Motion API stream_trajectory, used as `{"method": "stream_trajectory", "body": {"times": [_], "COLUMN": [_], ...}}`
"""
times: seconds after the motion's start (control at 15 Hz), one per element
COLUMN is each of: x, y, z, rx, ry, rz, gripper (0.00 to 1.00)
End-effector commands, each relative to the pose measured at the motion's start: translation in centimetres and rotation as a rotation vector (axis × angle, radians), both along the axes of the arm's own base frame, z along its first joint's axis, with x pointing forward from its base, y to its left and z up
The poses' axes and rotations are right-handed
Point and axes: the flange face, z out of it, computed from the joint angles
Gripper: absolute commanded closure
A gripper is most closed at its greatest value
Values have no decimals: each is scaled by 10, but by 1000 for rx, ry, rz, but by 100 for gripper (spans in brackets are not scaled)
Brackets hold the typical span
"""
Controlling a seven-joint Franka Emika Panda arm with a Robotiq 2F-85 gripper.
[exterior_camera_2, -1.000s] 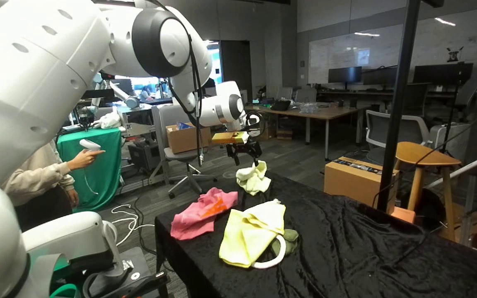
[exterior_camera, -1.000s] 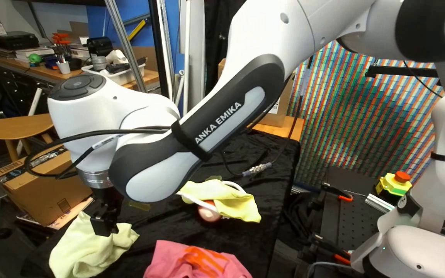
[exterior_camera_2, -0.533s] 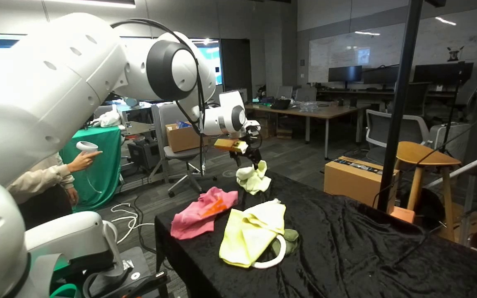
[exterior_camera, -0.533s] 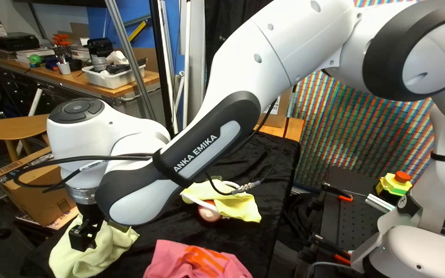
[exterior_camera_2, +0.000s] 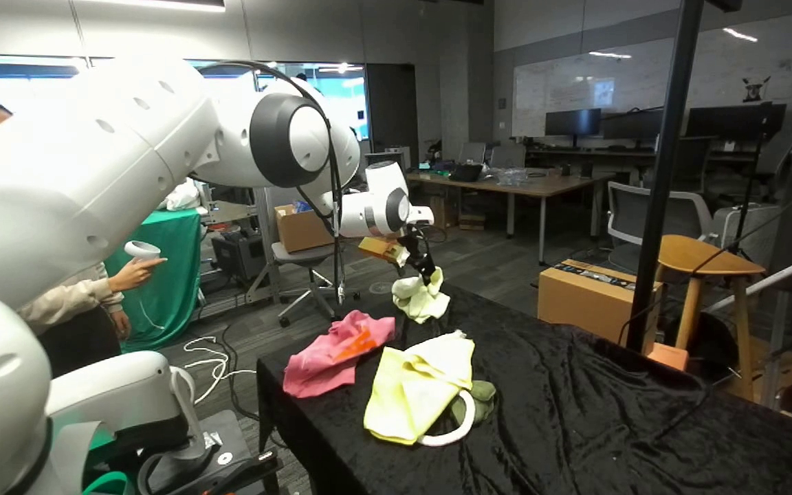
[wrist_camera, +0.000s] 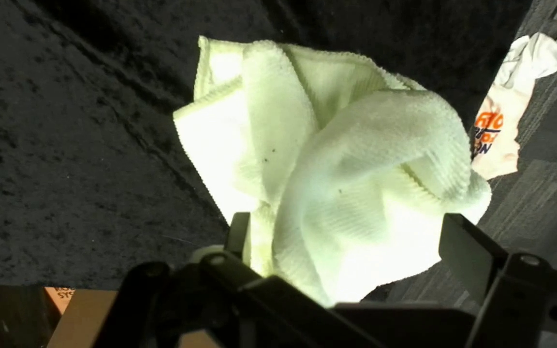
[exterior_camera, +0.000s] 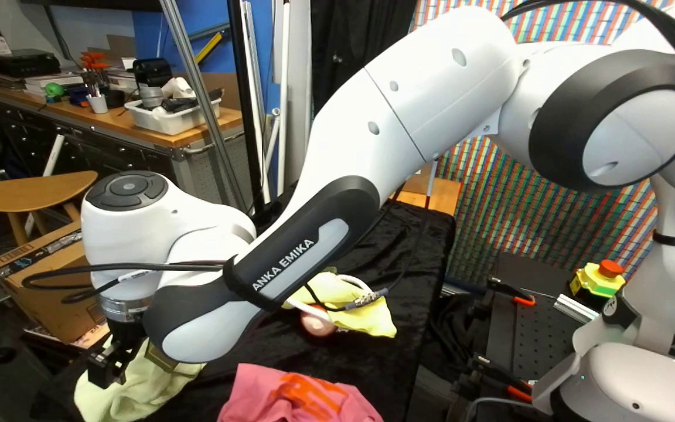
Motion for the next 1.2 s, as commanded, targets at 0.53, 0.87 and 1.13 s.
{"method": "stream_trajectory", "body": {"times": [0.53,0.87,1.13], "x": [8,2,-9], "y": [7,8,15], "z": [-4,1,16], "rx": [23,25,32], "ry": [-3,35,57], "rz": [-15,17,93], "gripper": [49,87,97]}}
